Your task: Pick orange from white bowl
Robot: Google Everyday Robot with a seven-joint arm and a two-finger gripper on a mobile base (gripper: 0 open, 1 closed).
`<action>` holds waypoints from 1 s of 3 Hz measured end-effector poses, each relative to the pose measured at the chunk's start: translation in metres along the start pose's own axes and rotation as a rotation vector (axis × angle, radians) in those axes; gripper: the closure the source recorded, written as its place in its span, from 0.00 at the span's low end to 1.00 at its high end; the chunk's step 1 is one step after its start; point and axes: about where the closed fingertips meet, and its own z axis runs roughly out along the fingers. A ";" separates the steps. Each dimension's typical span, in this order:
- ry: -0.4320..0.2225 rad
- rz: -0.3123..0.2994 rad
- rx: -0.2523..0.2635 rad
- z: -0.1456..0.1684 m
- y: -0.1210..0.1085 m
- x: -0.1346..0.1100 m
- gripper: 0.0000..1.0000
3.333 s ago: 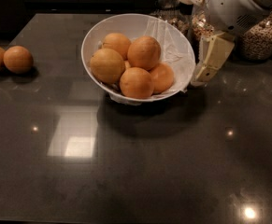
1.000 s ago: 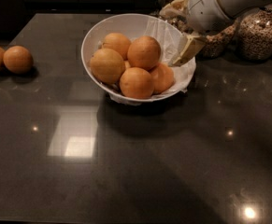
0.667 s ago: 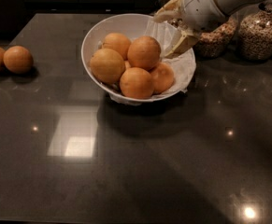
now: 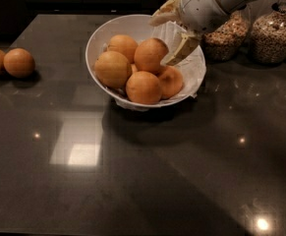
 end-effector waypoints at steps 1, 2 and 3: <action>-0.028 -0.004 -0.066 0.011 0.011 -0.009 0.31; -0.037 -0.005 -0.106 0.020 0.016 -0.007 0.33; -0.026 -0.011 -0.125 0.026 0.014 0.000 0.34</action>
Offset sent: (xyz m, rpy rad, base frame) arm -0.0128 0.0150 -0.0276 -0.0322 0.1182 0.0953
